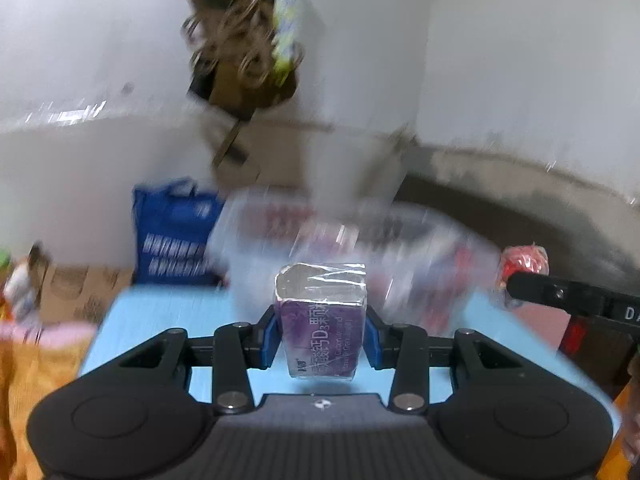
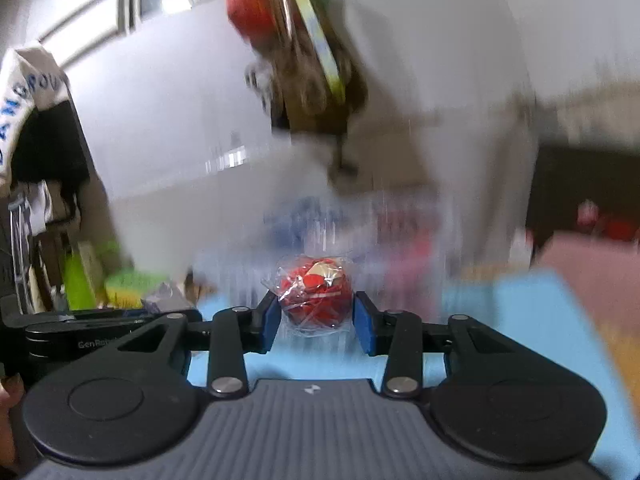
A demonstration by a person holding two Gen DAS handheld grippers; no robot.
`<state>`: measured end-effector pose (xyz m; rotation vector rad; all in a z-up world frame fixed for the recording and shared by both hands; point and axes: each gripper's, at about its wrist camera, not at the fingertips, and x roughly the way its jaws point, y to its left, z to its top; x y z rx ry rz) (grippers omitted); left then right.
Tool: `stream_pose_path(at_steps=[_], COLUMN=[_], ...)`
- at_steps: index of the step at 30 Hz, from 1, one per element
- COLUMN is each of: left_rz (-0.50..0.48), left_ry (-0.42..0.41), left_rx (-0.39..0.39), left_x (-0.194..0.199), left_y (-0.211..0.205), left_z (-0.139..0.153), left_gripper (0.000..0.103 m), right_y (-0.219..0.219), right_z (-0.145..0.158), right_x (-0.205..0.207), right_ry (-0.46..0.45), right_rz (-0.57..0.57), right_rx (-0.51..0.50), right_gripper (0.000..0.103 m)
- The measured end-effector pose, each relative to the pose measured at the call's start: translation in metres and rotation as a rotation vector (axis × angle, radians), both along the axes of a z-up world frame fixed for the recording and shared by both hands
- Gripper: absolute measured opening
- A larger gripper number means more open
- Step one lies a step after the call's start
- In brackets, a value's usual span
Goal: Organize objects
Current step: 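Grasp the red candy ball with right gripper while left grasps purple cup pack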
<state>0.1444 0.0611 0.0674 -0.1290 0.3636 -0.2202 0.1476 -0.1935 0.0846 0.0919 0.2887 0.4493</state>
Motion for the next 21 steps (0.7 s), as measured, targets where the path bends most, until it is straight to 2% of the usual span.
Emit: stream_pose_path(at_steps=[2, 5, 9, 10, 11, 12, 15, 16, 19, 21], left_rz=[-0.009, -0.006, 0.011, 0.055, 0.085, 0.092, 0.042, 0.035, 0.04, 0.076], left_ry=[-0.031, -0.003, 0.089, 0.084, 0.085, 0.096, 0.101, 0.084, 0.021, -0.006], left_rx=[0.0, 0.029, 0.073, 0.099, 0.121, 0.129, 0.092, 0.1, 0.123, 0.154], left_x=[0.018, 0.063, 0.115, 0.123, 0.129, 0.134, 0.126, 0.118, 0.087, 0.07], left_y=[-0.004, -0.014, -0.021, -0.023, -0.025, -0.025, -0.02, -0.02, -0.017, -0.018], left_z=[0.031, 0.066, 0.071, 0.067, 0.063, 0.059, 0.051, 0.05, 0.046, 0.044], left_gripper=[0.045, 0.045, 0.048, 0.06, 0.076, 0.08, 0.081, 0.082, 0.092, 0.095], right_y=[0.004, 0.014, 0.025, 0.028, 0.031, 0.034, 0.025, 0.022, 0.015, 0.013], right_z=[0.03, 0.058, 0.058, 0.054, 0.051, 0.048, 0.046, 0.047, 0.048, 0.047], right_x=[0.018, 0.066, 0.114, 0.124, 0.13, 0.138, 0.134, 0.128, 0.102, 0.087], right_ry=[-0.056, -0.026, 0.032, 0.035, 0.051, 0.069, 0.065, 0.054, 0.023, 0.023], right_rz=[-0.008, -0.007, -0.02, -0.031, -0.035, -0.049, -0.06, -0.041, -0.045, -0.033], right_rx=[-0.031, -0.078, -0.134, -0.143, -0.159, -0.179, -0.167, -0.153, -0.163, -0.162], right_gripper=[0.043, 0.043, 0.046, 0.055, 0.07, 0.076, 0.088, 0.101, 0.103, 0.103])
